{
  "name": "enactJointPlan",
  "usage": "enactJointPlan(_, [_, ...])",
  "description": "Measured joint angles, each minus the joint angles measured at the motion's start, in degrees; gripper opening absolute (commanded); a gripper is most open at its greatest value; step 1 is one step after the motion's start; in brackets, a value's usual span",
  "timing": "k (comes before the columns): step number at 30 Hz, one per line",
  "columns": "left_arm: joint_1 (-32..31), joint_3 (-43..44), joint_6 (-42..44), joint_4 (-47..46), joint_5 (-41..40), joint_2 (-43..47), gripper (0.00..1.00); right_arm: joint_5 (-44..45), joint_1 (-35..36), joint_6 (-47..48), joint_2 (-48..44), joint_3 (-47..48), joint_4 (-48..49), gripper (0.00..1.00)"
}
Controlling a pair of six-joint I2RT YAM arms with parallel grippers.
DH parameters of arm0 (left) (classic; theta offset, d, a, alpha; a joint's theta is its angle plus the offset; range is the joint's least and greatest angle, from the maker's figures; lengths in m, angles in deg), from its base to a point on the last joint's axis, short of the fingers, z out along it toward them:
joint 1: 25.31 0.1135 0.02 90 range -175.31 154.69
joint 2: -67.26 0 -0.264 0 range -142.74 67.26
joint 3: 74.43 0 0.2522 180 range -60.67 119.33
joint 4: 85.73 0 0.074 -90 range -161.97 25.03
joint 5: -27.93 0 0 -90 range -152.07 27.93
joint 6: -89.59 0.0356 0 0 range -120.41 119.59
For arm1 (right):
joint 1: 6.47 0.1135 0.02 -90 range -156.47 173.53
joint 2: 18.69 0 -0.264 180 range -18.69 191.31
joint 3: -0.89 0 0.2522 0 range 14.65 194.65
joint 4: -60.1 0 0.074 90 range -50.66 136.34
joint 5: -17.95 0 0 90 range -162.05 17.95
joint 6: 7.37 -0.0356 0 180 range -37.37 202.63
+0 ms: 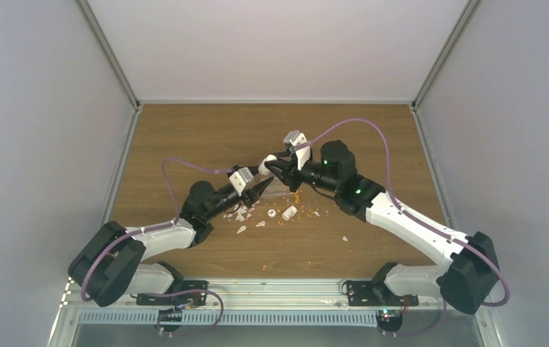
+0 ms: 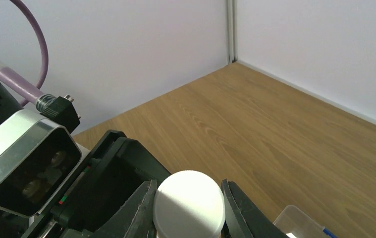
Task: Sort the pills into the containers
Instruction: Unscrew the lid of the pill bottle.
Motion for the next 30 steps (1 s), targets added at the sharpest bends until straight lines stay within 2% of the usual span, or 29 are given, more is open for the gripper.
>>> enactJointPlan(7, [0.0,0.0,0.1,1.3,-0.6,0.1,0.99,-0.3,-0.1,-0.2,0.9,0.0,0.2,0.41])
enactJointPlan(18, [-0.8,0.0,1.1,2.3,-8.4,0.1,0.99,-1.8,-0.3,-0.6,2.2,0.1,0.3,0.41])
enactJointPlan(30, [-0.8,-1.2,3.5,1.4,-7.3,2.6,0.99,-4.2,-0.2,-0.7,5.7,1.6,-1.4,0.41])
